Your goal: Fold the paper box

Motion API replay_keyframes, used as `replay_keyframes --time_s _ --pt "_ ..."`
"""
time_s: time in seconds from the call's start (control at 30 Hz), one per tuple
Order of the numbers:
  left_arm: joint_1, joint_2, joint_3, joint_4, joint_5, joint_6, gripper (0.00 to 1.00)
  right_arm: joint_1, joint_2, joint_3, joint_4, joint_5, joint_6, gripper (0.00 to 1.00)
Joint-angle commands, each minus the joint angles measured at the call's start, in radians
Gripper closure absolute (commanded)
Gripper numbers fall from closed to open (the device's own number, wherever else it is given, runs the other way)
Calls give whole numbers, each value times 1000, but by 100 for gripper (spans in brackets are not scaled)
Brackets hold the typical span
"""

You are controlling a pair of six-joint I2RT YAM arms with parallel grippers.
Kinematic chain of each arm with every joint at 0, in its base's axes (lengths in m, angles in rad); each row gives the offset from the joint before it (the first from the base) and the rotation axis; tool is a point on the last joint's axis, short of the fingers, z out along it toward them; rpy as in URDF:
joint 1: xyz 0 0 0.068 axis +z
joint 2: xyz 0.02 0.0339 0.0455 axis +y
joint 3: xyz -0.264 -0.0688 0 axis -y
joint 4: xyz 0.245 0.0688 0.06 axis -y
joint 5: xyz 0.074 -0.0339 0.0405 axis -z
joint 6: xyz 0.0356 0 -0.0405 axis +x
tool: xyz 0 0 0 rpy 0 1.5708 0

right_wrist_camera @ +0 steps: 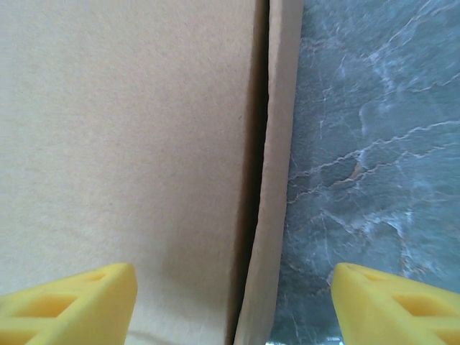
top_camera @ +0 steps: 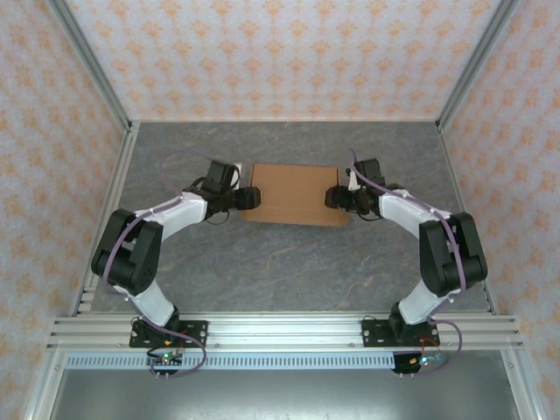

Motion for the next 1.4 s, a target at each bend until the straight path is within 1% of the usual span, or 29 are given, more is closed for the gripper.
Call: replay_keyframes --time_s 0.0,0.1,0.27,0.37,0.47,0.67,0.8,1.07,1.2,1.37 --pt "-14 -66 -40 -40 -41 24 30 0 -105 -32 -54 42 -11 26" --pt "-20 -88 -61 -66 -30 28 29 22 -139 -52 -94 42 -11 26" --pt "-51 -84 -44 -135 -7 50 30 78 -145 -47 -149 109 -24 27" --pt "-69 -81 -32 -172 -23 66 30 95 -132 -35 -181 155 -32 28" --pt "-68 -79 -31 -192 -42 78 30 96 -136 -43 -188 172 -34 29" --pt "-69 -52 -11 -203 -19 103 30 101 -123 -62 -174 132 -32 30" --pt "-70 -40 21 -227 -63 135 30 101 -99 -62 -161 116 -39 30" --pt "-69 16 57 -196 -65 165 26 99 -52 -32 -156 88 -62 27" --pt "-69 51 86 -198 -55 184 26 95 -44 -19 -171 83 -76 27" --pt "-70 59 81 -181 -4 195 26 85 -41 -13 -175 38 -92 27"
